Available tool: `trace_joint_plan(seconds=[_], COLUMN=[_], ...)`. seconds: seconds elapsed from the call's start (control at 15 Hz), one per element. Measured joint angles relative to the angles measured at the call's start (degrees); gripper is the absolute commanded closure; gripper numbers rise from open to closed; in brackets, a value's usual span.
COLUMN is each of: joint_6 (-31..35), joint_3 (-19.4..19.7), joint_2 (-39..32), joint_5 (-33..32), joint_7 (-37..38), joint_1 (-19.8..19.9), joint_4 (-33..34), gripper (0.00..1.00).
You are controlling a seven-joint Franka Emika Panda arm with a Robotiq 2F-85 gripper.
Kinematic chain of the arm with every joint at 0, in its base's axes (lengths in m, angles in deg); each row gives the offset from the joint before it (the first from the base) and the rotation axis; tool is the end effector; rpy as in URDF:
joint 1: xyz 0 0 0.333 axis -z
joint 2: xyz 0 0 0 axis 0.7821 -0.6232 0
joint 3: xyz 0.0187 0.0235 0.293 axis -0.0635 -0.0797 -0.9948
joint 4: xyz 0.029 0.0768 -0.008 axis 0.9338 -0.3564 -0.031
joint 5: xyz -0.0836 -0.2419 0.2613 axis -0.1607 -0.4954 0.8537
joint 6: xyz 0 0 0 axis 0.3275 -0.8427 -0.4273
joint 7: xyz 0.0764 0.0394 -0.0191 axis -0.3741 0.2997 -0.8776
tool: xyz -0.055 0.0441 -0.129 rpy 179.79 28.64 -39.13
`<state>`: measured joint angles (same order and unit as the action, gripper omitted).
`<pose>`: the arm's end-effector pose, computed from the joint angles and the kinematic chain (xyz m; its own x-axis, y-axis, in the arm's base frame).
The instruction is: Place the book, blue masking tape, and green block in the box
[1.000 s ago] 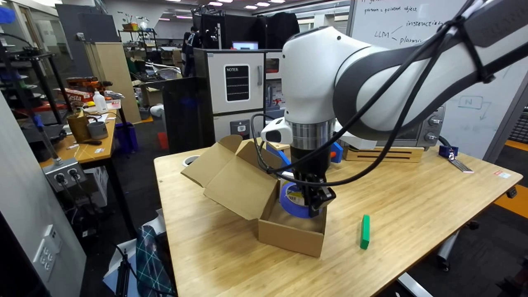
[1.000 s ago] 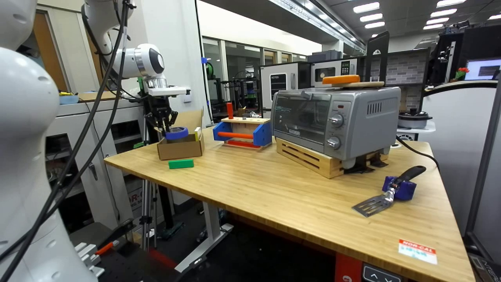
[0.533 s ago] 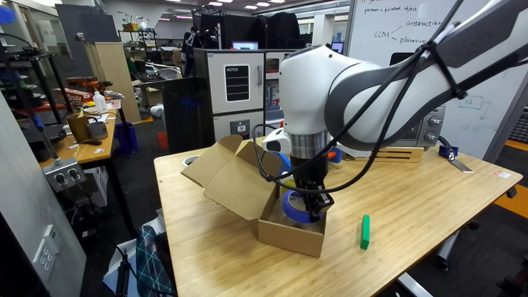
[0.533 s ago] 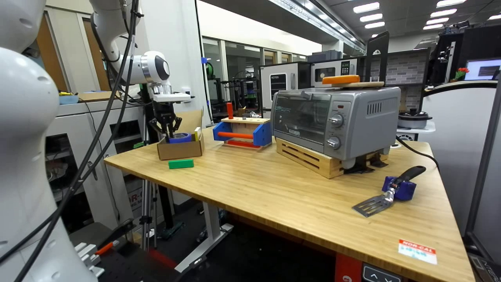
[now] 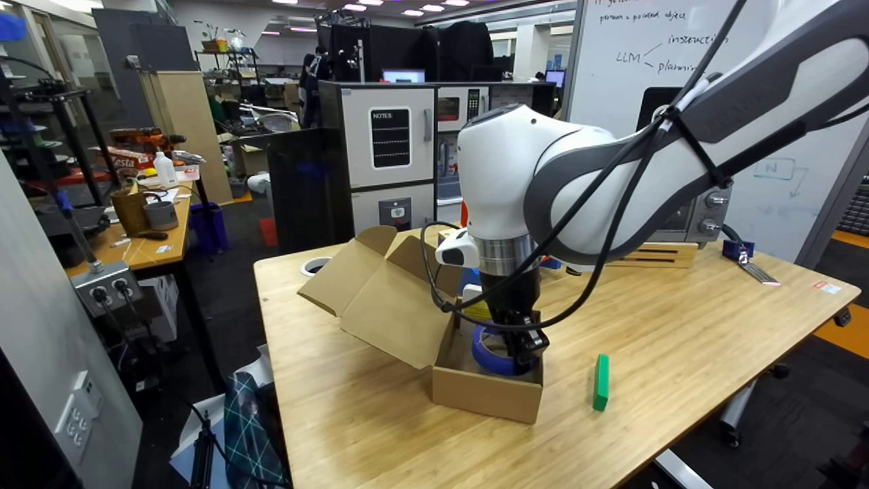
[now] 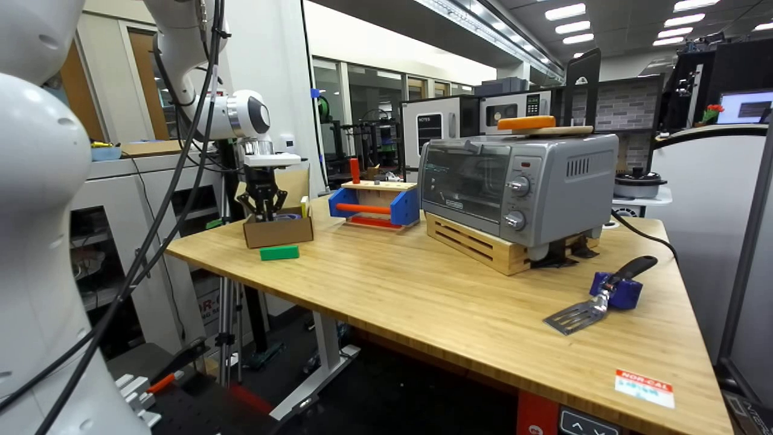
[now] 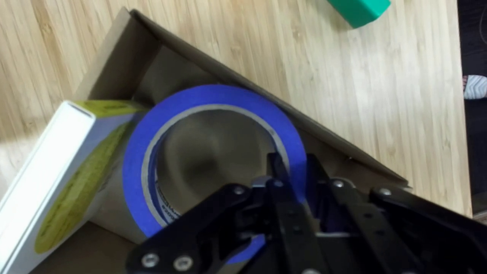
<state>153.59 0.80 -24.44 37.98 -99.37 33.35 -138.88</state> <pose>0.5046 0.3228 0.2169 0.2059 0.9649 -0.1629 0.9725 -0.2203 -0.0759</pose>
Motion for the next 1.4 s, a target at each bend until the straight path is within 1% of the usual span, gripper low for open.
trace_joint_plan(seconds=[0.07,0.13,0.2,0.27,0.33,0.67,0.8,1.0,1.13,1.27,1.4], joint_6=[-0.03,-0.07,-0.11,-0.16,-0.19,-0.19,-0.19,-0.18,-0.16,-0.08,0.21], joint_3=[0.0,0.0,0.0,0.0,0.0,-0.05,-0.06,-0.05,0.16,0.79,1.58], joint_2=[-0.06,-0.07,-0.07,-0.07,-0.06,0.12,0.46,1.97,4.14,7.42,11.2], joint_5=[0.0,0.0,0.0,0.0,0.0,0.0,0.0,0.0,0.03,0.16,0.9], joint_7=[0.0,0.0,0.0,0.0,0.0,-0.01,-0.01,-0.01,0.33,1.07,2.02], joint_1=[0.0,0.0,0.0,0.0,0.0,0.0,0.01,0.21,1.14,2.88,4.9], joint_4=[0.07,0.14,0.22,0.35,0.47,1.28,1.51,1.45,0.54,-2.12,-6.22], gripper=[0.81,0.56,0.56,0.53,0.48,0.12,0.01,0.0,0.0,0.0,0.0])
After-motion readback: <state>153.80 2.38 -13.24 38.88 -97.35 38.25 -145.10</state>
